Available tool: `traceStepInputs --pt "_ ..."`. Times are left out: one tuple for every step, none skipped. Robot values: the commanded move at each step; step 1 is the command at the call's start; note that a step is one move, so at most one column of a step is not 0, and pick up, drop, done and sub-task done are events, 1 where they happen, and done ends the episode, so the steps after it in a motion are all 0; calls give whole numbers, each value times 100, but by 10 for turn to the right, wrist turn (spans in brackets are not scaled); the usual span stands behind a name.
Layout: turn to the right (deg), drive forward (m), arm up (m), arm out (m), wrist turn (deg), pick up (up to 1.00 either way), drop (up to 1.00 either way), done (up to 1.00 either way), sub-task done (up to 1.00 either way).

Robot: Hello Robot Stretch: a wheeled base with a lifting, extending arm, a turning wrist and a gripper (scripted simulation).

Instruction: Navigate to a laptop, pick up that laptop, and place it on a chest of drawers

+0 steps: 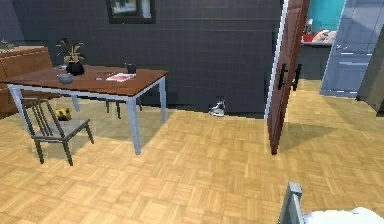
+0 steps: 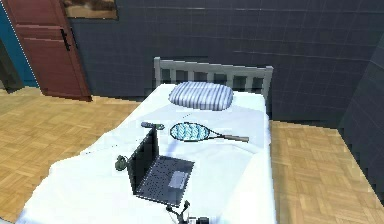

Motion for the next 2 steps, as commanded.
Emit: traceStepInputs --pt "0 0 0 0 0 100 0 0 0" --pt "0 0 10 0 0 0 0 0 0"
